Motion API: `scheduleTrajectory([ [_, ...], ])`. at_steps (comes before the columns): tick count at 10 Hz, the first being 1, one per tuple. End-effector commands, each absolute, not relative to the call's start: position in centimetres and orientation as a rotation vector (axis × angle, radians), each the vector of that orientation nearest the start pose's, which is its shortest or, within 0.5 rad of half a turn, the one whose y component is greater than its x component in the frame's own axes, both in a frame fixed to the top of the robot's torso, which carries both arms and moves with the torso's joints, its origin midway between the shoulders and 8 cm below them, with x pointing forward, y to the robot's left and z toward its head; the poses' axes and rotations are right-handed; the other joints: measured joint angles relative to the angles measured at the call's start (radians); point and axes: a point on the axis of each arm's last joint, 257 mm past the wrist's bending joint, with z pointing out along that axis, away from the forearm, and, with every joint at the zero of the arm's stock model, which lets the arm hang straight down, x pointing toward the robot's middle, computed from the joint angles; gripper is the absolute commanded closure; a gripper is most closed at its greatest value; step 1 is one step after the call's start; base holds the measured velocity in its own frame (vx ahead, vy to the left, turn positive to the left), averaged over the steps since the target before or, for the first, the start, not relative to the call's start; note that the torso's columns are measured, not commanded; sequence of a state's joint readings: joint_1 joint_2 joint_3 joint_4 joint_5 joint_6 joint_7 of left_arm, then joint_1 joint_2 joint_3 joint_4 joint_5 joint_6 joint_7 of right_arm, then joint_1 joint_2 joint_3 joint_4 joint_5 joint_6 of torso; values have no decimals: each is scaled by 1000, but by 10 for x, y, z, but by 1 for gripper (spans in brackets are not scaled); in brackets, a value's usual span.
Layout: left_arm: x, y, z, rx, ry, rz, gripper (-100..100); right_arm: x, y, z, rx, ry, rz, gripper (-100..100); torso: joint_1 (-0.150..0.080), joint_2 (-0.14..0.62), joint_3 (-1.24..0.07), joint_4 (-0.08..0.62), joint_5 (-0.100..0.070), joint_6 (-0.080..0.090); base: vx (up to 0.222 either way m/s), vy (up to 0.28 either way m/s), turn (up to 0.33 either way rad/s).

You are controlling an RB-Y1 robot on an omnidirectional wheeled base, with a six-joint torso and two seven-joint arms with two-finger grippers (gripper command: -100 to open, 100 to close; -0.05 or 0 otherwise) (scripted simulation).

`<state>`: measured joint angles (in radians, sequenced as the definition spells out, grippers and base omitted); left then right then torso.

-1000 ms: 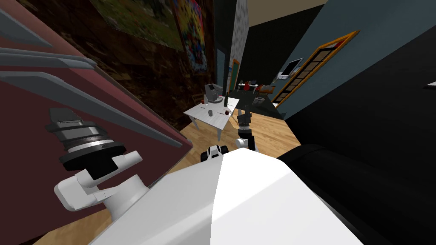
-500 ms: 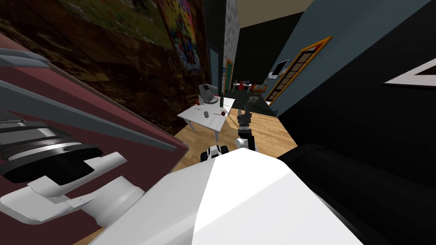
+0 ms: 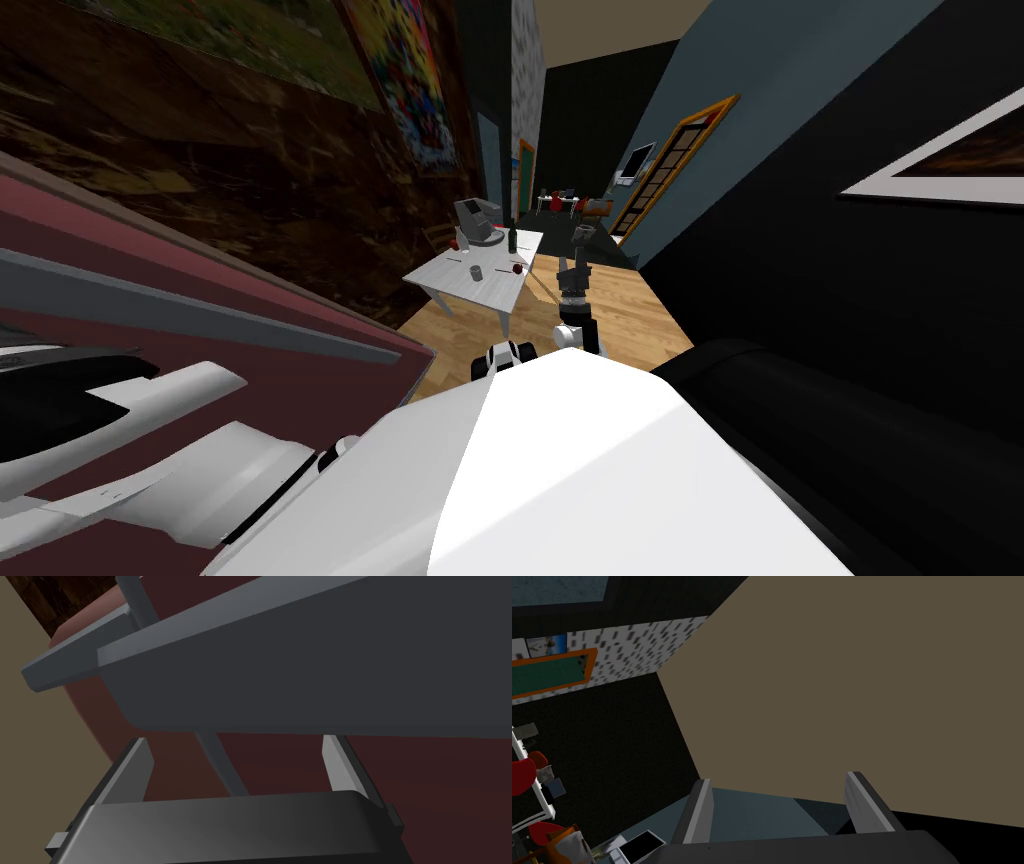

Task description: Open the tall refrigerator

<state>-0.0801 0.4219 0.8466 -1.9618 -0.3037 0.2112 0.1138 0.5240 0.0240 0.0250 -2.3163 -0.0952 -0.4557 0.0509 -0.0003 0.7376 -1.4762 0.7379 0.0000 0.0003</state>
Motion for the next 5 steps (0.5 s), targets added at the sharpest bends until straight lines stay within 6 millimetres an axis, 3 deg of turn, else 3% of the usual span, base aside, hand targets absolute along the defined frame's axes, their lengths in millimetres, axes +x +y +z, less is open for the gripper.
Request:
scheduleTrajectory([
  [1,332,678,153,-893,482,-291,-100,342,-287,24,742,568,1325,0,0,-1,-1,0,0,0,73,-16,-129],
  [5,307,704,185,-922,402,-263,-100,342,-287,24,742,568,1325,0,8,-6,-7,1,-5,2,45,-38,-97],
])
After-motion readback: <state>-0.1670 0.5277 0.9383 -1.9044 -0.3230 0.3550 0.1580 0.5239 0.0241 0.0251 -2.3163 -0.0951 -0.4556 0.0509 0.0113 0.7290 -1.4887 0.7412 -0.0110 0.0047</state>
